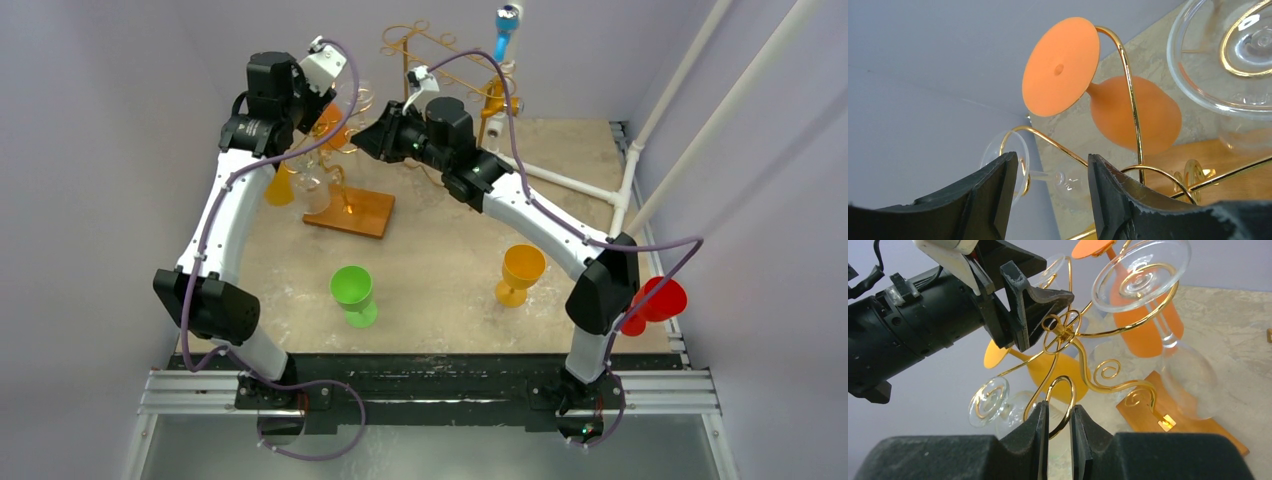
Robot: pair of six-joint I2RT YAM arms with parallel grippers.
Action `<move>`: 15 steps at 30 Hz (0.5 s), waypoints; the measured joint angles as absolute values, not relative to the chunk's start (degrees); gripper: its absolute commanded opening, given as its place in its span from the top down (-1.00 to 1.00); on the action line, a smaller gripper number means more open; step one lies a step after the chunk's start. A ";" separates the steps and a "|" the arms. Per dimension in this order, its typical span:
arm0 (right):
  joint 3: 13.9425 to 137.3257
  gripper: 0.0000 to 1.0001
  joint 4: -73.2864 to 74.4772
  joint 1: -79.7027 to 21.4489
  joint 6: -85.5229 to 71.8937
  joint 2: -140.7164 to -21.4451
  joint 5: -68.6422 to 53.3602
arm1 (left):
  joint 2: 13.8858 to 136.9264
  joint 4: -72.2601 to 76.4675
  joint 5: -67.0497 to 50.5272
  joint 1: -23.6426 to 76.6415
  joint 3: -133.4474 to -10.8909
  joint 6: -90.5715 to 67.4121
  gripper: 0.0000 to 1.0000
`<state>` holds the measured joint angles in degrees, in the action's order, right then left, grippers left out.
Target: Place the wine glass upside down on the wine glass rack
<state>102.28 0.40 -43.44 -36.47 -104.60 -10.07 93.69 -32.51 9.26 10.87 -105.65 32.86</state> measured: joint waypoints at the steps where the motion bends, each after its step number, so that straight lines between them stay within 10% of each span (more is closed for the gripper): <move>1: 102.21 0.72 0.47 -43.57 -36.45 -104.49 -9.98 | 93.69 -32.53 9.37 10.87 -105.65 33.04 -0.14; 15: 102.10 0.17 0.69 -43.62 -35.40 -104.40 -10.09 | 93.69 -32.49 8.45 10.87 -105.65 33.58 -0.14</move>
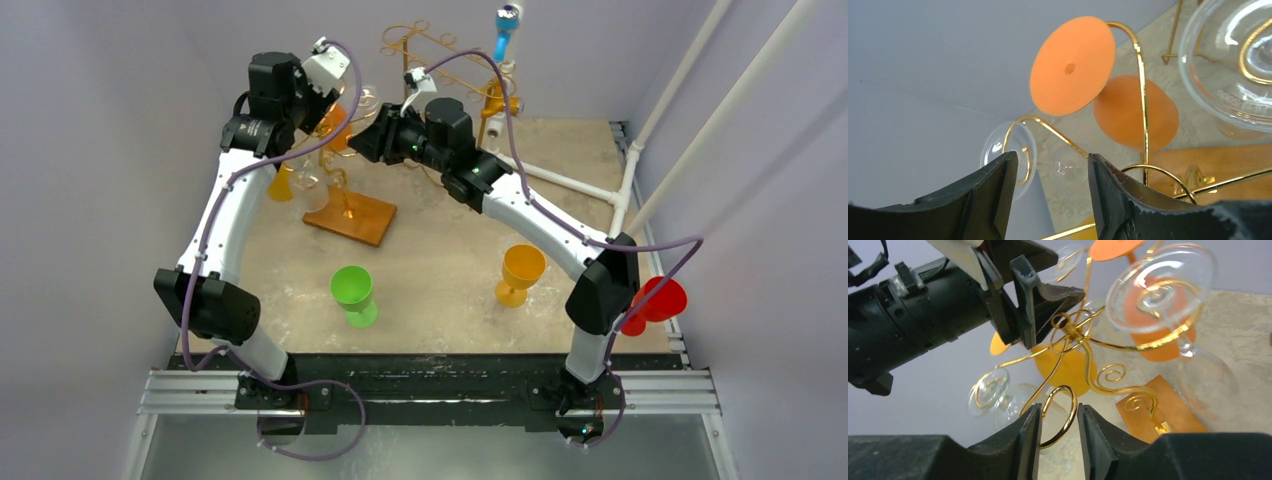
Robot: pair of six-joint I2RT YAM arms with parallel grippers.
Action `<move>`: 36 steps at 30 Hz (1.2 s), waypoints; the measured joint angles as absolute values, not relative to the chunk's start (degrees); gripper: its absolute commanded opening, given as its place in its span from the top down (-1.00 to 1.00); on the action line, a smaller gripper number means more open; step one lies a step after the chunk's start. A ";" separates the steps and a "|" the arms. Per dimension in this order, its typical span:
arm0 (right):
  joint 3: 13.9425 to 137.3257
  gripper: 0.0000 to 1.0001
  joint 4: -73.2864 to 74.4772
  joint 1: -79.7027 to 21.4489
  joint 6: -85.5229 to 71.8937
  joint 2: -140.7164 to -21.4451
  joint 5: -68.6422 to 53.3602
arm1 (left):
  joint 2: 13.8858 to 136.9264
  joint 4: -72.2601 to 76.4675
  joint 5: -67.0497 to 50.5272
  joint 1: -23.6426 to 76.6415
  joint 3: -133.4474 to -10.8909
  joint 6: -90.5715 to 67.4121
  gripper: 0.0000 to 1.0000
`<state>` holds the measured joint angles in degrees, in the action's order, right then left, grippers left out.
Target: Place the wine glass upside down on the wine glass rack
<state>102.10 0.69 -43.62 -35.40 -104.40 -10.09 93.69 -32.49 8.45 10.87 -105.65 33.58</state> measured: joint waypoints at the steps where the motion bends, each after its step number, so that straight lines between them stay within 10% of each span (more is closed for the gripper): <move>1: 102.02 0.15 0.56 -43.64 -35.18 -104.40 -10.31 | 93.71 -32.49 7.92 10.94 -105.65 33.45 -0.14; 13: 100.44 0.03 -0.51 -43.00 -33.98 -104.68 -14.41 | 93.71 -32.29 5.78 11.64 -105.62 32.56 -0.17; 24: 98.15 -0.42 3.33 -42.96 -30.98 -101.06 -13.89 | 92.38 -32.45 6.31 11.35 -105.56 32.10 -0.61; 28: 97.12 -0.95 6.76 -42.81 -29.15 -97.93 -13.13 | 92.16 -34.46 5.28 11.42 -107.74 31.05 -0.69; 36: 96.05 -0.98 11.00 -39.46 -27.09 -91.22 -12.51 | 90.94 -38.37 3.42 11.68 -112.22 29.54 -0.78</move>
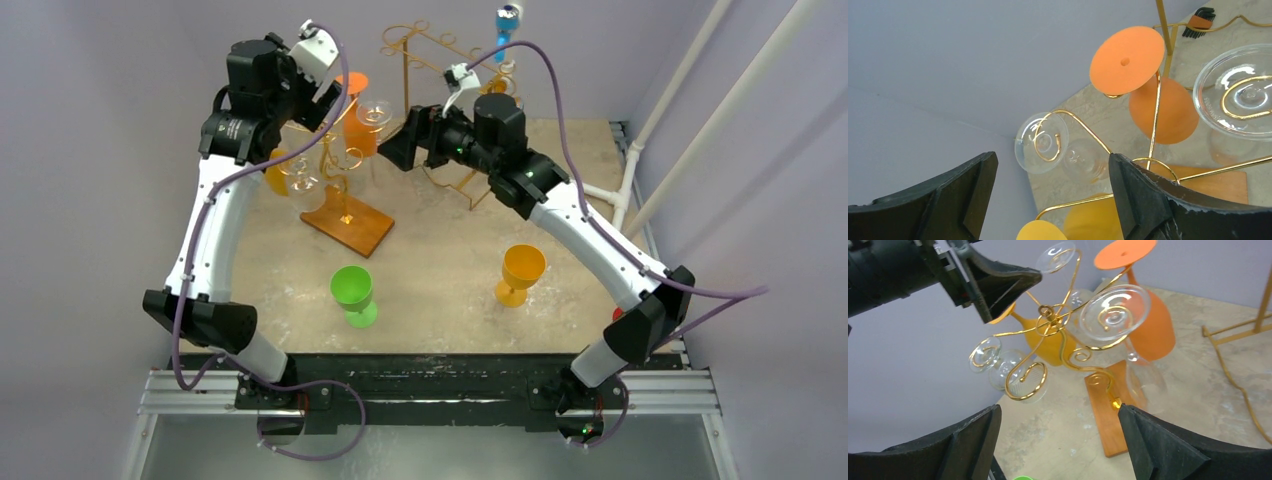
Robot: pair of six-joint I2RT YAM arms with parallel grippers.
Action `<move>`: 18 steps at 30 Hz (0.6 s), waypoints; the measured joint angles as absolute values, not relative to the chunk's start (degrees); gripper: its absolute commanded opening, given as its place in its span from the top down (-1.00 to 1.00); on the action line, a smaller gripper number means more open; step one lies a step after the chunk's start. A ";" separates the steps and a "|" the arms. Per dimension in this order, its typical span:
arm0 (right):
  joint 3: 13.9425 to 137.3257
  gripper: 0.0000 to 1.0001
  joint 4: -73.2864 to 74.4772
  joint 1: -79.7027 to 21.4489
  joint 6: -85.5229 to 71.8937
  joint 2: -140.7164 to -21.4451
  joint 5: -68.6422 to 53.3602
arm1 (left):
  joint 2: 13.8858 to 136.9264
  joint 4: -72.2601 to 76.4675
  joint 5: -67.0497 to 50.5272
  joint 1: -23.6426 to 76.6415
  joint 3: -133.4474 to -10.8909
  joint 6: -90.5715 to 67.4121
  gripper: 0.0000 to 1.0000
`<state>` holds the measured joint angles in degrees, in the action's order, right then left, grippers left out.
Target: Place the wine glass upside down on the wine glass rack
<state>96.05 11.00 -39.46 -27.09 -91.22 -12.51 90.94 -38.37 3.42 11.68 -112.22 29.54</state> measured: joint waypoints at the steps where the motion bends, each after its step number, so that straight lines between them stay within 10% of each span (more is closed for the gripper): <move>1: 96.05 -0.98 11.73 -38.85 -26.89 -90.52 -12.43 | 90.80 -38.87 3.33 11.68 -112.81 29.43 -0.80; 18: 82.67 -0.71 31.16 -34.61 -25.71 -74.96 1.87 | 87.18 -48.01 -1.43 11.27 -123.28 19.33 -0.92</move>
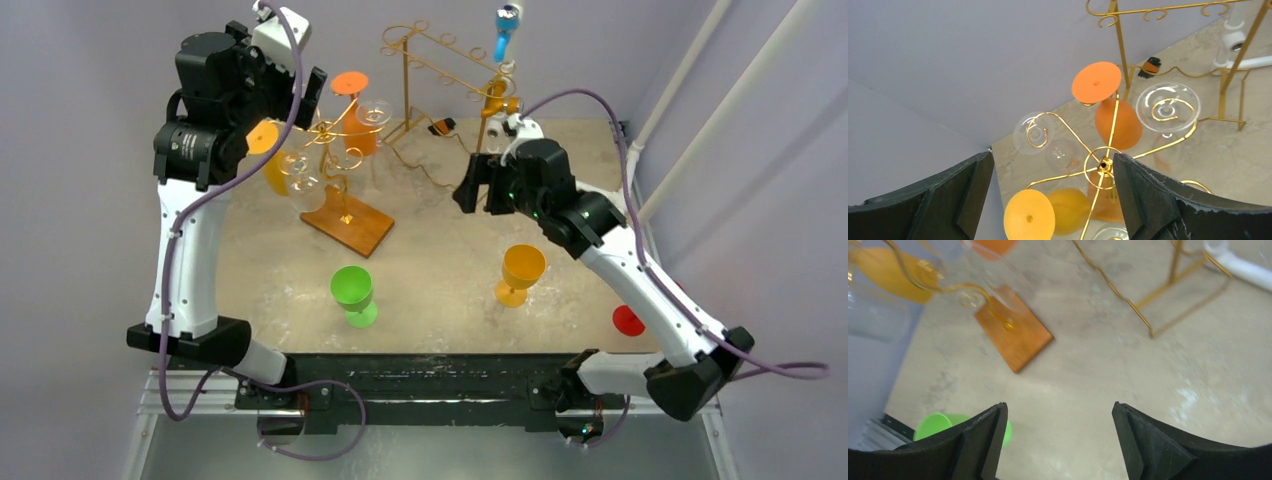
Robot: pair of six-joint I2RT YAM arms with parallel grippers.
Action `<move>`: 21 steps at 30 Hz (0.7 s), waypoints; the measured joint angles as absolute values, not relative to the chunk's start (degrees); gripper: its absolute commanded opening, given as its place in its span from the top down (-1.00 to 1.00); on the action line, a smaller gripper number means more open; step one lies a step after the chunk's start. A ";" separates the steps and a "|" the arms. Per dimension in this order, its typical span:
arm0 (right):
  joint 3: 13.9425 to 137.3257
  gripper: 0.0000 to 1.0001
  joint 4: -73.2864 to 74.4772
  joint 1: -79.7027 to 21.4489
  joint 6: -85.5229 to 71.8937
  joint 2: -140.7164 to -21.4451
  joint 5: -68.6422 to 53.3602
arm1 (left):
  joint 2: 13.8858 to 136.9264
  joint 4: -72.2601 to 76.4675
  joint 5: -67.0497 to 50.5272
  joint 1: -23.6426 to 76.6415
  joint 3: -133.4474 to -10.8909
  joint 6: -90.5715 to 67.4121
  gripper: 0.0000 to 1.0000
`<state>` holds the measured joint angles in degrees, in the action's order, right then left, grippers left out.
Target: Place the wine glass upside down on the wine glass rack
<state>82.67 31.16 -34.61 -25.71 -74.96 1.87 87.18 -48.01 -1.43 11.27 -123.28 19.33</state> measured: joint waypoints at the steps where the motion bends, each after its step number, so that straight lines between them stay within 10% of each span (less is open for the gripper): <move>1: 80.27 -0.67 33.36 -34.59 -25.96 -72.55 3.73 | 86.46 -48.62 -2.13 11.27 -123.26 18.76 -0.91; 21: 59.59 0.22 47.70 -34.54 -29.91 -64.88 12.78 | 79.05 -55.55 -8.03 11.27 -116.55 20.64 -0.54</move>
<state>59.59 47.70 -34.54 -29.91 -64.88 12.78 79.05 -55.55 -8.03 11.27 -116.55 20.64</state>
